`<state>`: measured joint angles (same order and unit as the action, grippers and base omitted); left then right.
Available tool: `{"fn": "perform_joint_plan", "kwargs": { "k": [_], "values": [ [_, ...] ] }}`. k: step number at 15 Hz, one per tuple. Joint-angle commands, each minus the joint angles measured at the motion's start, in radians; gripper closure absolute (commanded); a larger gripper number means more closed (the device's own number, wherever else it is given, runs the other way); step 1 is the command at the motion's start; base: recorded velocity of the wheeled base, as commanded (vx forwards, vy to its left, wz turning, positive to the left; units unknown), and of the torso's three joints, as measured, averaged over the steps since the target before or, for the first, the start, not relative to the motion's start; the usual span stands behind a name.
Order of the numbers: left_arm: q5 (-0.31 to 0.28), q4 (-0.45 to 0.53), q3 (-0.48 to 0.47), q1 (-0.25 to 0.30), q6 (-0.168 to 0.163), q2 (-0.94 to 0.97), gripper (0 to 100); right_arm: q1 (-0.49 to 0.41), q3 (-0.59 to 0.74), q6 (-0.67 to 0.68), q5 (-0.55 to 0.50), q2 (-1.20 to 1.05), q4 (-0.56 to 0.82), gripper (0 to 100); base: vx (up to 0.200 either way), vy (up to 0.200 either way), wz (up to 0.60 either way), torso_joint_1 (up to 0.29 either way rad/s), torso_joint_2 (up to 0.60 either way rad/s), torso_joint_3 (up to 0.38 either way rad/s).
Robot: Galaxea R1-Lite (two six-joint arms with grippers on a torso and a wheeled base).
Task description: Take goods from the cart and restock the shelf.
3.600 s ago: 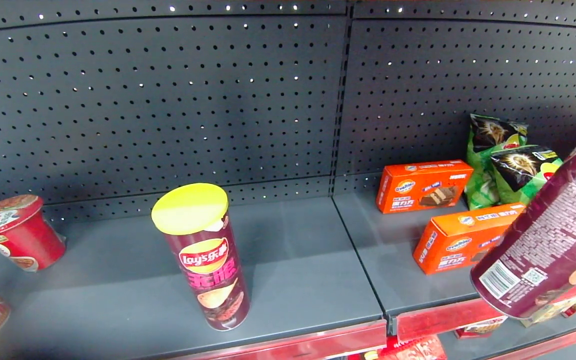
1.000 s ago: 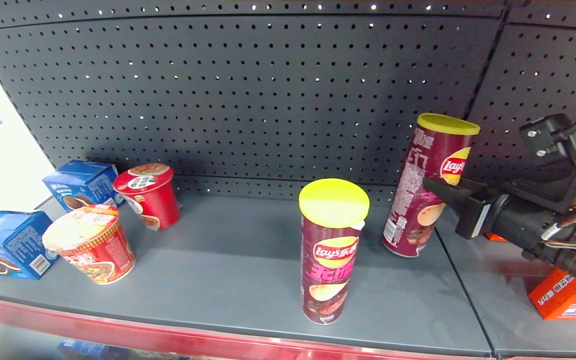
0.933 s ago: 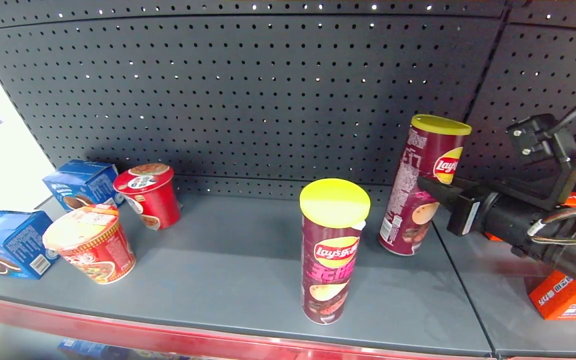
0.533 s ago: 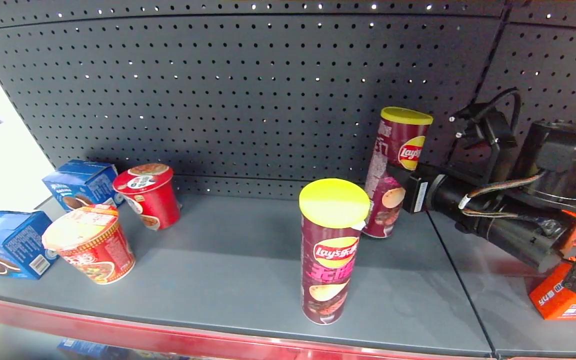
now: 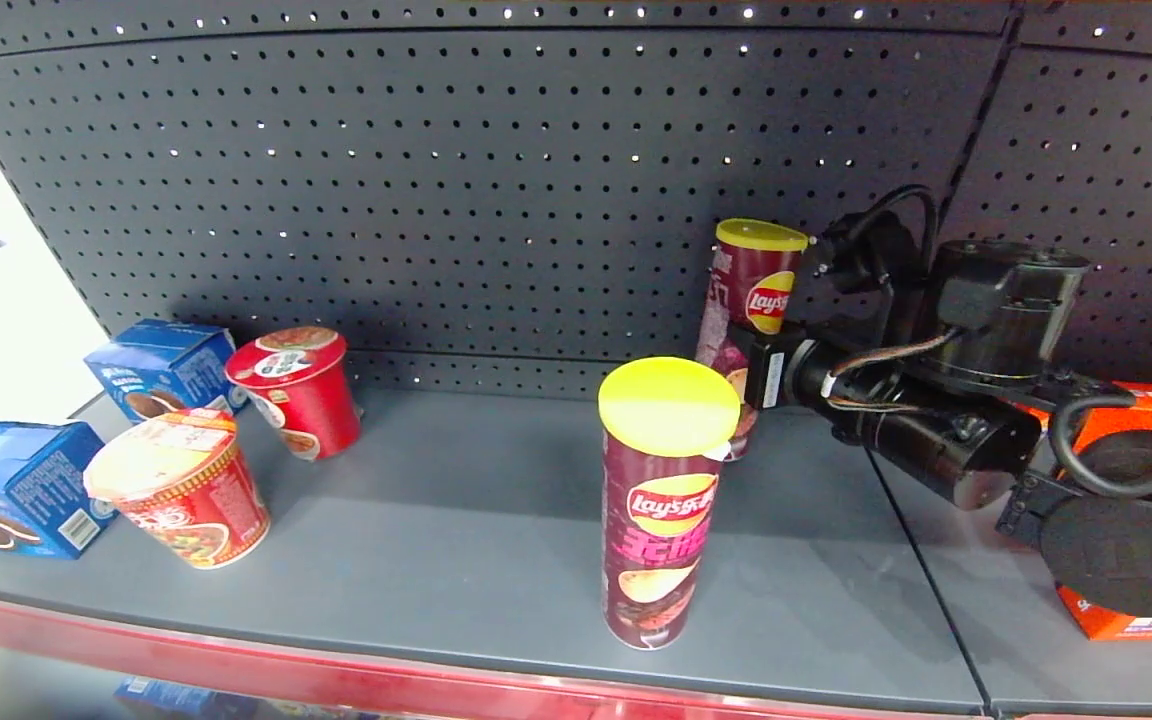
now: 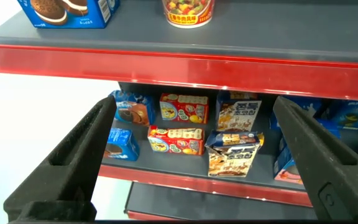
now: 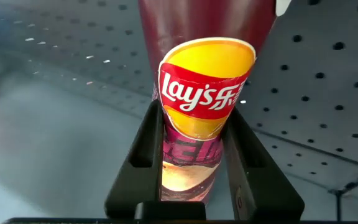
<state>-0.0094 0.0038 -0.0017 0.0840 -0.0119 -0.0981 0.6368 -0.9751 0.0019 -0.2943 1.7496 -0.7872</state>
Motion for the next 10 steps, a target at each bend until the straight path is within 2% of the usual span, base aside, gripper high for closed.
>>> {"fn": "perform_joint_plan", "kwargs": {
  "k": [1, 10],
  "values": [
    [0.000, 0.001, 0.000, 0.000, 0.000, -0.002, 0, 0.004, -0.025, -0.002, -0.008, 0.034, 0.003, 100, 0.000, 0.000, 0.00, 0.000, 0.00, 0.000],
    [0.000, 0.001, 0.000, 0.000, 0.000, -0.002, 0, 0.034, -0.086, 0.004, -0.059, 0.088, -0.004, 100, 0.000, 0.000, 0.00, 0.000, 0.00, 0.000]
  ]
}}
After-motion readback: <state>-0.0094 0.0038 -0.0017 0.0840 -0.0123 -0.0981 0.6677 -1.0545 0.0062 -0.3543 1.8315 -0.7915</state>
